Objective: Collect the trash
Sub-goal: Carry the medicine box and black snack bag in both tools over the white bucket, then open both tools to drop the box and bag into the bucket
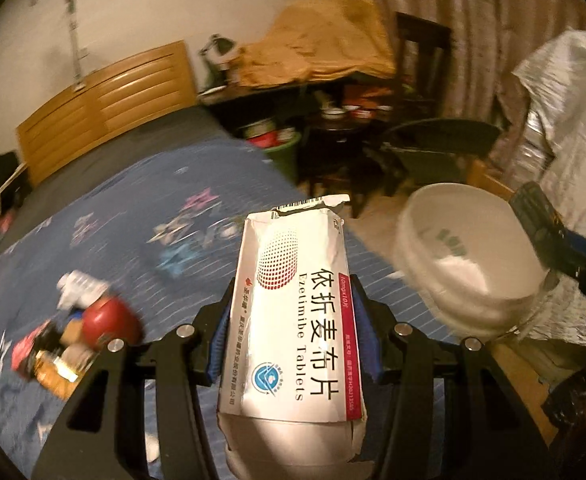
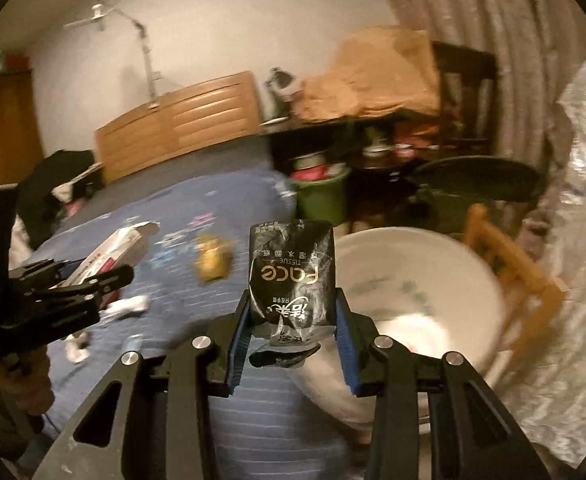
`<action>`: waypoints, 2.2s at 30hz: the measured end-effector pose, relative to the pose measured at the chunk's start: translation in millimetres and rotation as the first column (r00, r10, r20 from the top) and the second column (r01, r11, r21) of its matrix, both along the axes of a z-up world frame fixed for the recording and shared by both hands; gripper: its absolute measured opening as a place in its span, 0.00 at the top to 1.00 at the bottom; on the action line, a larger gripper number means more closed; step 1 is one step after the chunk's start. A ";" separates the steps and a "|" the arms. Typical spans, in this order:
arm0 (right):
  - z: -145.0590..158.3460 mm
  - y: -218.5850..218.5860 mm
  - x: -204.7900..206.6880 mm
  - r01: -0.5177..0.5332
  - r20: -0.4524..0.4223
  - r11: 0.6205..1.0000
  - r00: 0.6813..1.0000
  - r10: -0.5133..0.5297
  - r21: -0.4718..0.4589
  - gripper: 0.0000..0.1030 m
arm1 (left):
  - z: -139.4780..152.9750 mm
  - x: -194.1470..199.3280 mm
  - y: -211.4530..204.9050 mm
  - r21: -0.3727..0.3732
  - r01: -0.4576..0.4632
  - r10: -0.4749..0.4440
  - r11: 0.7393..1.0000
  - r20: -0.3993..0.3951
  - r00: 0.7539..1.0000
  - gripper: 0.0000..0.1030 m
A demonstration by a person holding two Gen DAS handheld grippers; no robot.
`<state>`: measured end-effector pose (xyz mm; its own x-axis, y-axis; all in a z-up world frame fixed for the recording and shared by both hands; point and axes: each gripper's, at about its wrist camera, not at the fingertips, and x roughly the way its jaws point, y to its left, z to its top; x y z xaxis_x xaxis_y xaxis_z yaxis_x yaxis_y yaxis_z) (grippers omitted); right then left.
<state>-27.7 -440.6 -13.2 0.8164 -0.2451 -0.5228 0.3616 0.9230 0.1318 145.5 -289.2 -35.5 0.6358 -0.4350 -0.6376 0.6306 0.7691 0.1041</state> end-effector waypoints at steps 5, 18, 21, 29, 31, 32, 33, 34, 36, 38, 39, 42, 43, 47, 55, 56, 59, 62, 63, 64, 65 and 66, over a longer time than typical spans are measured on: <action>9.0 -59.1 -21.0 0.100 -0.019 0.995 0.995 -0.101 -0.021 0.61 | 0.5 -2.6 -54.4 0.021 0.097 -0.097 0.995 0.009 0.995 0.52; -5.6 -145.4 -20.7 0.179 -0.078 0.984 0.981 -0.179 0.004 0.61 | -5.7 -7.0 -158.4 0.043 0.255 -0.254 0.966 -0.017 0.967 0.52; -9.6 -147.7 -17.0 0.183 -0.087 0.983 0.979 -0.182 0.010 0.61 | -10.3 -4.9 -170.3 0.048 0.264 -0.263 0.963 -0.027 0.964 0.52; -16.3 -150.7 -6.6 0.168 -0.099 0.986 0.981 -0.165 0.024 0.61 | -20.3 -0.4 -182.5 0.064 0.270 -0.267 0.961 -0.044 0.963 0.52; -16.7 -148.6 -3.7 0.158 -0.101 0.987 0.983 -0.155 0.027 0.61 | -21.4 1.6 -183.0 0.066 0.269 -0.267 0.961 -0.048 0.963 0.52; -16.9 -147.3 -2.4 0.155 -0.103 0.988 0.983 -0.152 0.025 0.61 | -21.7 2.0 -183.1 0.065 0.270 -0.268 0.961 -0.050 0.962 0.52; -16.9 -146.7 -0.4 0.152 -0.104 0.988 0.983 -0.149 0.024 0.61 | -21.9 2.3 -183.3 0.064 0.271 -0.268 0.960 -0.052 0.962 0.52; -17.5 -148.1 0.4 0.150 -0.106 0.988 0.984 -0.147 0.024 0.61 | -21.5 2.6 -182.9 0.063 0.272 -0.269 0.960 -0.053 0.962 0.52; -18.5 -150.5 1.9 0.146 -0.106 0.989 0.984 -0.142 0.024 0.61 | -22.3 3.2 -183.7 0.062 0.275 -0.272 0.959 -0.056 0.961 0.52; -19.6 -152.9 3.5 0.142 -0.109 0.990 0.984 -0.138 0.027 0.61 | -23.3 3.7 -184.6 0.063 0.277 -0.274 0.959 -0.057 0.960 0.52; -20.2 -153.9 4.3 0.141 -0.110 0.990 0.984 -0.137 0.028 0.61 | -24.0 3.9 -184.6 0.064 0.278 -0.275 0.958 -0.058 0.960 0.51; -21.9 -154.3 6.8 0.140 -0.114 0.990 0.984 -0.135 0.032 0.61 | -26.0 3.9 -186.0 0.066 0.280 -0.276 0.958 -0.063 0.959 0.51; -22.7 -155.2 7.4 0.139 -0.115 0.990 0.984 -0.135 0.034 0.61 | -26.8 4.1 -186.6 0.066 0.281 -0.277 0.957 -0.066 0.959 0.51; -24.9 -158.0 8.3 0.140 -0.120 0.989 0.984 -0.134 0.040 0.61 | -30.6 4.9 -189.0 0.070 0.286 -0.281 0.956 -0.075 0.957 0.51; -26.9 -162.2 10.8 0.145 -0.121 0.988 0.983 -0.139 0.046 0.61 | -35.9 7.6 -192.7 0.066 0.295 -0.288 0.953 -0.093 0.953 0.51; -27.1 -161.7 9.6 0.146 -0.121 0.988 0.983 -0.139 0.046 0.61 | -36.2 8.2 -193.4 0.065 0.295 -0.288 0.953 -0.094 0.953 0.51; -27.7 -164.1 15.0 0.134 -0.126 0.990 0.984 -0.127 0.043 0.54 | -37.8 10.7 -194.6 0.052 0.295 -0.290 0.954 -0.092 0.953 0.45; -26.9 -165.1 18.8 0.141 -0.124 0.990 0.983 -0.136 0.028 0.40 | -39.1 17.2 -195.6 0.052 0.279 -0.273 0.959 -0.096 0.957 0.30; -25.9 -166.3 19.2 0.140 -0.119 0.990 0.984 -0.136 0.031 0.40 | -38.6 19.6 -194.8 0.049 0.272 -0.267 0.961 -0.097 0.959 0.30; -25.2 -166.8 19.4 0.141 -0.116 0.989 0.984 -0.136 0.034 0.40 | -38.0 21.6 -194.8 0.046 0.268 -0.263 0.962 -0.100 0.960 0.30; -24.2 -167.5 19.1 0.144 -0.111 0.989 0.984 -0.139 0.037 0.40 | -37.5 23.4 -194.0 0.042 0.264 -0.258 0.964 -0.102 0.961 0.30; -23.9 -168.1 18.2 0.148 -0.108 0.988 0.984 -0.143 0.038 0.40 | -37.3 25.6 -192.4 0.039 0.254 -0.249 0.966 -0.103 0.963 0.29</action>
<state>-9.4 -608.7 -37.1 0.7139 -0.3310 -0.6171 0.5054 0.8535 0.1268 171.1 -481.6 -72.8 0.4444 -0.5384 -0.7160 0.8121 0.5795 0.0683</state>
